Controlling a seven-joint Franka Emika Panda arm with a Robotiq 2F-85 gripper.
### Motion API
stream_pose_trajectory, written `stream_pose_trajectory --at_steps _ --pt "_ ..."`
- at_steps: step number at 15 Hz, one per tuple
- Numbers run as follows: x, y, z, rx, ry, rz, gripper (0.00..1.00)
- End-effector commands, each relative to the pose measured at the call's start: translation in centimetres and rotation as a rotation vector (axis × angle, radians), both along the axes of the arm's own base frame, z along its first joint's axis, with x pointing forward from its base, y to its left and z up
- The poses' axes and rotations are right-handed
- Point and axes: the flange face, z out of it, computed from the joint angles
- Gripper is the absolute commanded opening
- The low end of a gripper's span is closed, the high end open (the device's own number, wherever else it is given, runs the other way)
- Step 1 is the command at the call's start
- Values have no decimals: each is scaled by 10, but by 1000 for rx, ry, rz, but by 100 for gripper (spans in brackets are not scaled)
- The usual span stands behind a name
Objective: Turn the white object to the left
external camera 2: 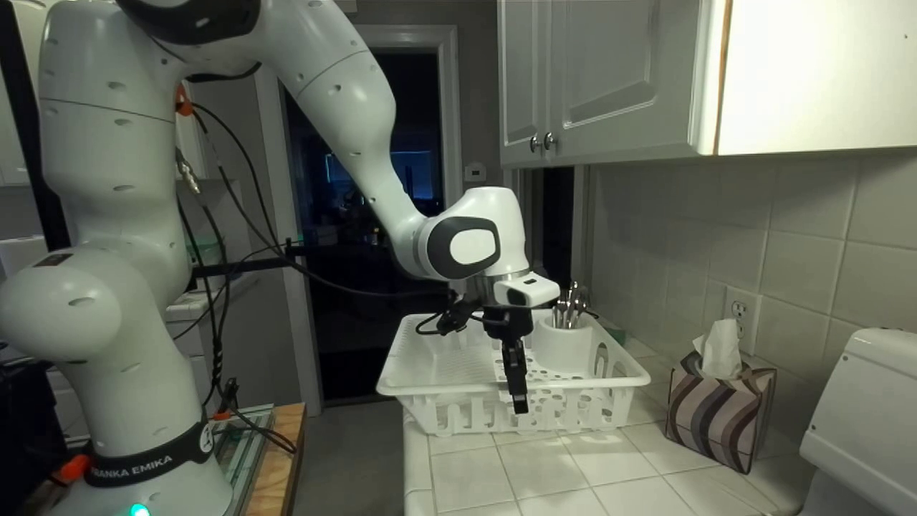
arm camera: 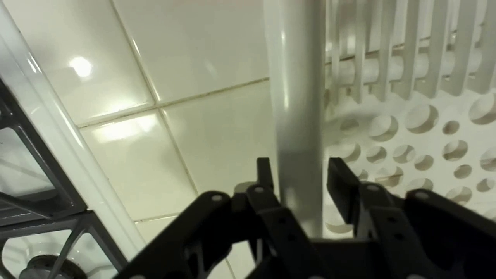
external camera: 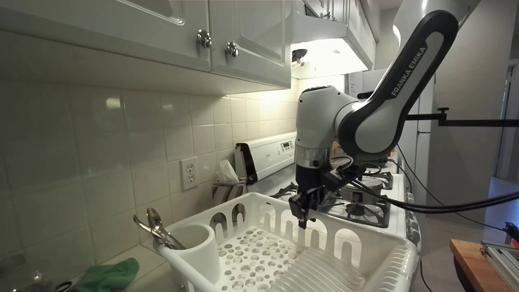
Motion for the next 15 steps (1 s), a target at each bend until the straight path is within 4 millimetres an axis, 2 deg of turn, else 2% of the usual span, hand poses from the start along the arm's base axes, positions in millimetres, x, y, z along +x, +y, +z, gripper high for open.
stream_pose_trajectory --at_steps 1,3,5,8,15 --pt "3 -1 12 7 -21 -36 75" --pt "4 -1 15 4 -31 -37 90" --pt "3 -1 19 10 -37 -38 100" --pt "-7 1 36 37 -49 -74 100" --pt "-47 7 81 89 -114 -93 100"
